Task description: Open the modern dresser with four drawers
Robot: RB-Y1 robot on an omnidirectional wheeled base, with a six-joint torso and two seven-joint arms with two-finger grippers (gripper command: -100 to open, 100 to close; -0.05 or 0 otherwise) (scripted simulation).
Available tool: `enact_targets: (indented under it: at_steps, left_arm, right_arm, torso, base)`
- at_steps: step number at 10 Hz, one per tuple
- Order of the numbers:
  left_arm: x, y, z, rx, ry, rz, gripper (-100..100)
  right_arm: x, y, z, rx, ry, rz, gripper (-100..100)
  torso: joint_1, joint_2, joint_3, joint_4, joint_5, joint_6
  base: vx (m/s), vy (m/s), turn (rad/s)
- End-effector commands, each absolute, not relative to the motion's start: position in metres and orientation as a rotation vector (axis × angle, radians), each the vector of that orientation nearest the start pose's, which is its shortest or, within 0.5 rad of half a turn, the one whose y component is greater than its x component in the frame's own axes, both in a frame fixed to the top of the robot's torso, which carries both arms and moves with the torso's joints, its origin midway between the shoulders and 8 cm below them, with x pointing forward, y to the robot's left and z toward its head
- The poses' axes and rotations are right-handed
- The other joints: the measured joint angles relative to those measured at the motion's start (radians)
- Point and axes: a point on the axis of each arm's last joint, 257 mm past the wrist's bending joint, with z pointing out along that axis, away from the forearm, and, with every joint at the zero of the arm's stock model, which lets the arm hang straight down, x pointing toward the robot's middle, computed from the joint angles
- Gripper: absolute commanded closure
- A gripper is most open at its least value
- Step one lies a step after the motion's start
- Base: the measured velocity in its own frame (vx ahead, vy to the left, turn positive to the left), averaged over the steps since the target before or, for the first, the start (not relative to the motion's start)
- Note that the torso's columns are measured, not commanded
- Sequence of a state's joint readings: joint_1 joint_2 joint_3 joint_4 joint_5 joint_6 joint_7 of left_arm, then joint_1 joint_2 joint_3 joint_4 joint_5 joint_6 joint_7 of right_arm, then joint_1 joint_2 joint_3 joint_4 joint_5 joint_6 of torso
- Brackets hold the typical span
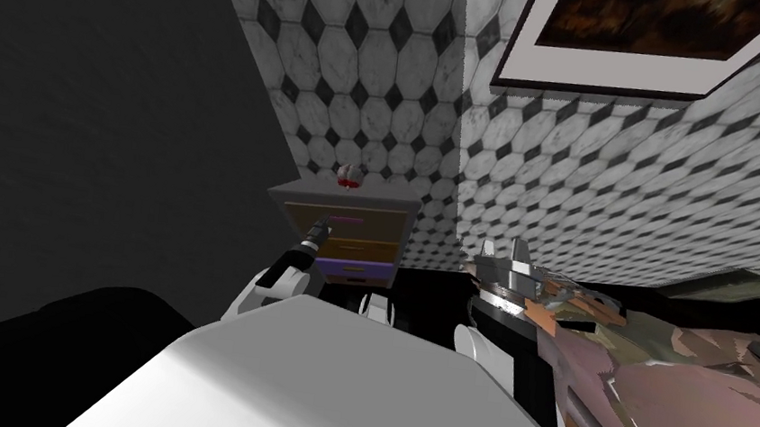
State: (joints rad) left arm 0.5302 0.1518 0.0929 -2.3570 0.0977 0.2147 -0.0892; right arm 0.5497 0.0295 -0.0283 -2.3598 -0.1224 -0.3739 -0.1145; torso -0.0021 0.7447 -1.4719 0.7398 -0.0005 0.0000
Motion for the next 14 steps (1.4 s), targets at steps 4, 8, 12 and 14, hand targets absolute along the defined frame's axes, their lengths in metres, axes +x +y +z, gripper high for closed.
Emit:
enact_targets:
  at_steps: [4, 8, 12, 14]
  left_arm:
    - [0.389, 0.328, -0.101, -1.068, 1.151, -0.971, 100]
    - [0.384, 0.324, -0.102, -1.07, 1.162, -0.976, 100]
    - [0.379, 0.328, -0.082, -1.066, 1.158, -0.981, -100]
    - [0.375, 0.33, -0.071, -1.066, 1.159, -0.982, -100]
  right_arm:
    - [0.34, -0.31, 0.02, 0.863, 0.532, 1.421, 0]
    - [0.34, -0.31, 0.02, 0.863, 0.532, 1.421, 0]
    - [0.34, -0.31, 0.02, 0.863, 0.532, 1.421, 0]
    - [0.34, -0.31, 0.02, 0.863, 0.532, 1.421, 0]
  torso:
    - [0.001, 0.001, 0.001, -0.003, 0.003, 0.0]
    - [0.005, -0.011, -0.007, -0.001, 0.0, -0.001]
    - [0.003, -0.012, -0.007, -0.003, 0.001, 0.0]
    - [0.004, -0.016, -0.011, -0.003, -0.001, 0.001]
  base:
    - [-0.058, -0.006, 0.014]
    - [-0.168, -0.029, 0.012]
    - [-0.114, -0.037, 0.021]
    - [0.054, -0.009, 0.005]
